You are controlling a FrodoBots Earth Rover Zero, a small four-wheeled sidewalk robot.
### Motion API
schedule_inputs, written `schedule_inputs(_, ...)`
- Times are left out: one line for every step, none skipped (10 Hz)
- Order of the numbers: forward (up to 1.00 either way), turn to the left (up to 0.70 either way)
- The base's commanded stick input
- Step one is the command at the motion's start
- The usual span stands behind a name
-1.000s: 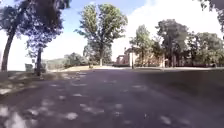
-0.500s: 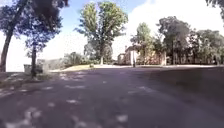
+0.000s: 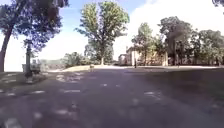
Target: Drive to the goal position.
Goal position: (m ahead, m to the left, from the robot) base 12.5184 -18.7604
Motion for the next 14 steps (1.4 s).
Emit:
schedule_inputs(0.85,0.0)
schedule_inputs(0.85,0.0)
schedule_inputs(0.85,0.0)
schedule_inputs(0.85,0.0)
schedule_inputs(0.85,0.0)
schedule_inputs(0.85,0.0)
schedule_inputs(0.85,0.0)
schedule_inputs(0.85,0.0)
schedule_inputs(0.85,0.0)
schedule_inputs(0.85,0.0)
schedule_inputs(0.85,0.0)
schedule_inputs(0.85,0.0)
schedule_inputs(0.85,0.0)
schedule_inputs(0.85,0.0)
